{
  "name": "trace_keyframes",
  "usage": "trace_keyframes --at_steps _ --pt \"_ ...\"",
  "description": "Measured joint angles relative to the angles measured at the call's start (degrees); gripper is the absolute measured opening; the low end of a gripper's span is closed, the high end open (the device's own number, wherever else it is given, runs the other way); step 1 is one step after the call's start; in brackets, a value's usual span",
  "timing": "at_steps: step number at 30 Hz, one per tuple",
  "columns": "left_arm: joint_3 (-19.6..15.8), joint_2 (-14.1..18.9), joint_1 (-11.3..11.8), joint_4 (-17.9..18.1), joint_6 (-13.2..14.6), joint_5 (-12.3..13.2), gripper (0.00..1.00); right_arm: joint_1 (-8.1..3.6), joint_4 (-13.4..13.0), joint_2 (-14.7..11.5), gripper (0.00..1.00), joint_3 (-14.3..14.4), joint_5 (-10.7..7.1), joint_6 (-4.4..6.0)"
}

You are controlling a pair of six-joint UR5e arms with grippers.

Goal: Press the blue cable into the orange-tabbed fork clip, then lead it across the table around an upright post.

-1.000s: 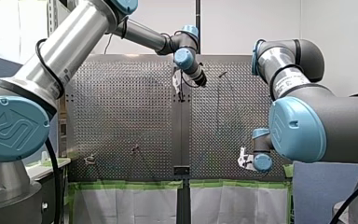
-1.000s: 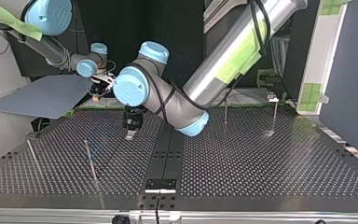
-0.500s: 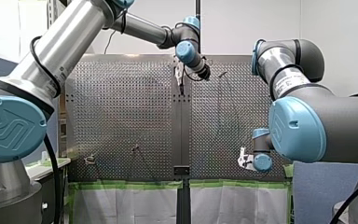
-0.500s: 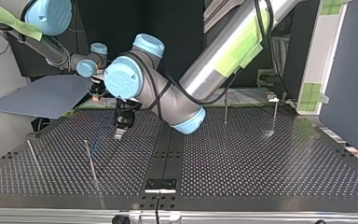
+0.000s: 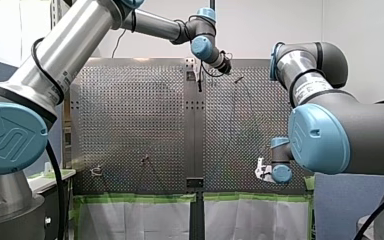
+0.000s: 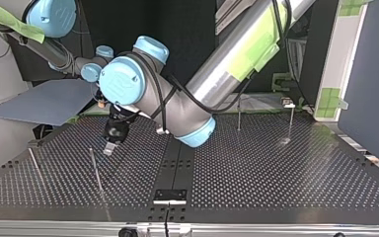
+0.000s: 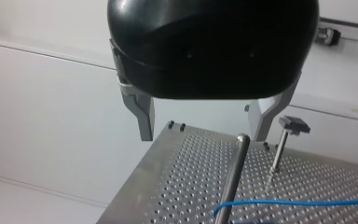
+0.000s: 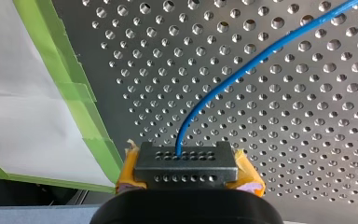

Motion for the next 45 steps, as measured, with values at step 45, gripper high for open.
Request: trace_keyframes --at_steps 45 --pt "6.4 -3.2 -0.4 -5.4 1.1 -8.1 0.99 0.0 0.6 0.0 0.0 -0.4 -0.09 0.0"
